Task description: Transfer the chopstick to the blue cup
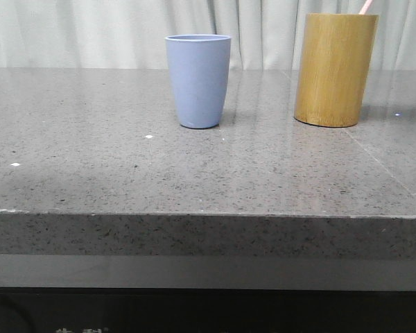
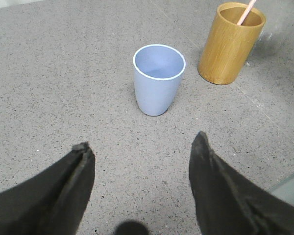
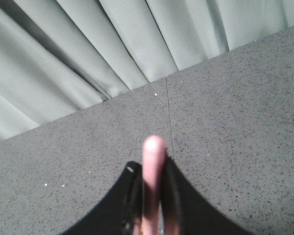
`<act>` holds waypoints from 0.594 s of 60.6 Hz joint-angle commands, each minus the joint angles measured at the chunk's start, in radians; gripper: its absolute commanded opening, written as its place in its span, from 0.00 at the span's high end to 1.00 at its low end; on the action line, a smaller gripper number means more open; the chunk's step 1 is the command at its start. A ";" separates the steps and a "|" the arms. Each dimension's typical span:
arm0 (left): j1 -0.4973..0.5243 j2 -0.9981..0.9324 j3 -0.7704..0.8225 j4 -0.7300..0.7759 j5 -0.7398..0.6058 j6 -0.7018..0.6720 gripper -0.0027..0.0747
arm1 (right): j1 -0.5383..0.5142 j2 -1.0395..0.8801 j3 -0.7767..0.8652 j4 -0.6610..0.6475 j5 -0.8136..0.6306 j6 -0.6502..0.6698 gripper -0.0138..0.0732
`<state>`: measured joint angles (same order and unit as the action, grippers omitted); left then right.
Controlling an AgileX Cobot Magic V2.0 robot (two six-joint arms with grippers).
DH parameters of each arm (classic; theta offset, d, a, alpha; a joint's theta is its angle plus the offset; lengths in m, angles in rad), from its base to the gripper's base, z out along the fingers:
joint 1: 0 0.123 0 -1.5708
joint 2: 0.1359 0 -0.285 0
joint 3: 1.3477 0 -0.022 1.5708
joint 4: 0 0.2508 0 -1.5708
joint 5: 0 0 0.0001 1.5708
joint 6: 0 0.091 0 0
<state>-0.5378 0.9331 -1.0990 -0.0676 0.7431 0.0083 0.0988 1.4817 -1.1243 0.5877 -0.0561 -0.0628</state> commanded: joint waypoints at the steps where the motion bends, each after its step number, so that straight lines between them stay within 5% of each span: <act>1: -0.006 -0.005 -0.026 -0.012 -0.074 -0.003 0.41 | -0.002 -0.034 -0.039 -0.001 -0.059 -0.011 0.87; 18: -0.006 -0.005 -0.026 -0.012 -0.074 -0.003 0.41 | -0.002 -0.041 -0.141 -0.204 0.010 -0.011 0.92; 36: -0.006 -0.005 -0.026 -0.012 -0.079 -0.003 0.41 | 0.006 -0.053 -0.492 -0.394 0.344 -0.011 0.92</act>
<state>-0.5378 0.9347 -1.0990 -0.0676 0.7431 0.0083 0.0988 1.4790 -1.5029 0.2263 0.2620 -0.0648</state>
